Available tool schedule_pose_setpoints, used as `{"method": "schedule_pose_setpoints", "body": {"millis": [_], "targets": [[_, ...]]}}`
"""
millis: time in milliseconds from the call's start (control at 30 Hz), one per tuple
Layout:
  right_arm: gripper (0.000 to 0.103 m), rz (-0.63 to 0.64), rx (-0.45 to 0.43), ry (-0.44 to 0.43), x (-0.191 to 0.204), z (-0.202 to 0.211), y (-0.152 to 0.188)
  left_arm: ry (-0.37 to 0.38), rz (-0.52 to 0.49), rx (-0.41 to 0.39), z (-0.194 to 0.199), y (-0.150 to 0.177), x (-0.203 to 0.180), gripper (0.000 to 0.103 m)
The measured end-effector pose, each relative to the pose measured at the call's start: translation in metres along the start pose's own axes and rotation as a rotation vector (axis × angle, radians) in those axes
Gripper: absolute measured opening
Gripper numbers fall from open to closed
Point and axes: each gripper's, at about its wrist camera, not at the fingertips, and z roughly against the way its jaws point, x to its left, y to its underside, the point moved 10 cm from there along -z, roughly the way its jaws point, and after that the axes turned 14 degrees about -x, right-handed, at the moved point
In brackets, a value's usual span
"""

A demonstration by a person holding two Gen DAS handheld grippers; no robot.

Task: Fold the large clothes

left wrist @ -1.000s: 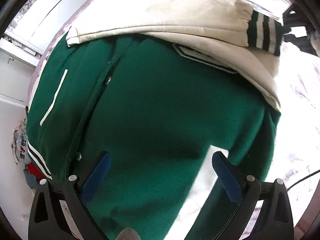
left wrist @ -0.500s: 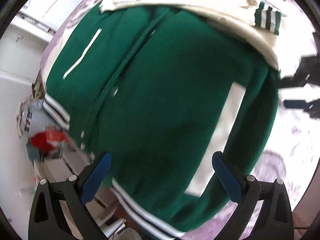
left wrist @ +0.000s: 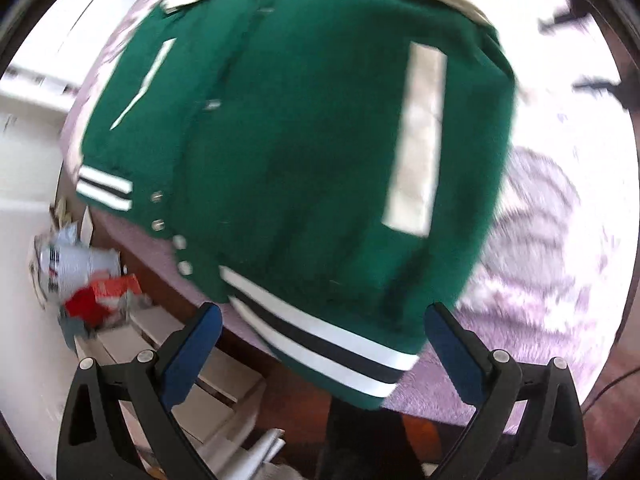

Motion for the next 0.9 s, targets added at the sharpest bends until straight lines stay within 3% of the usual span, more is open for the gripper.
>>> {"method": "schedule_pose_setpoints", "body": {"millis": [133,267,433,467,500,567,633,667,733,767,800,867,900], "targets": [[0.066,-0.027,-0.097,-0.025,0.003,0.016,-0.045,-0.020,-0.069,-0.003,-0.014,0.003,-0.022,0.103],[0.066,0.006,-0.205,-0.078,0.040,0.022,-0.098,-0.032,-0.028,-0.015,-0.013,-0.006,-0.022,0.103],[0.066,-0.039,-0.324,-0.140,0.079,0.006,-0.163,-0.046,-0.027,-0.023,-0.010,-0.010,-0.023,0.103],[0.062,-0.055,-0.324,-0.151,0.083,0.002,-0.172,-0.046,-0.028,-0.024,-0.011,-0.009,-0.023,0.103],[0.013,-0.063,-0.329,-0.175,0.089,-0.003,-0.177,-0.048,-0.030,-0.023,-0.010,-0.009,-0.025,0.103],[0.003,-0.060,-0.339,-0.119,0.093,-0.003,-0.175,-0.046,-0.032,-0.027,-0.010,-0.007,-0.023,0.103],[0.003,-0.033,-0.356,-0.071,0.092,0.003,-0.168,-0.043,-0.030,-0.029,-0.008,-0.006,-0.026,0.103],[0.003,0.017,-0.339,-0.023,0.087,0.004,-0.163,-0.038,-0.028,-0.028,-0.007,-0.006,-0.029,0.103],[0.006,0.038,-0.283,-0.013,0.078,-0.010,-0.152,-0.035,-0.036,-0.027,-0.011,-0.004,-0.030,0.103],[0.022,0.016,-0.255,-0.045,0.075,-0.014,-0.148,-0.036,-0.047,-0.030,-0.012,-0.004,-0.030,0.103],[0.050,-0.033,-0.234,-0.085,0.067,-0.010,-0.149,-0.037,-0.053,-0.033,-0.013,-0.004,-0.030,0.103],[0.067,-0.094,-0.266,-0.096,0.052,0.003,-0.158,-0.036,-0.068,-0.042,-0.015,-0.005,-0.033,0.103],[0.067,-0.142,-0.315,-0.144,0.044,0.016,-0.168,-0.031,-0.071,-0.044,-0.016,-0.005,-0.033,0.103]]}}
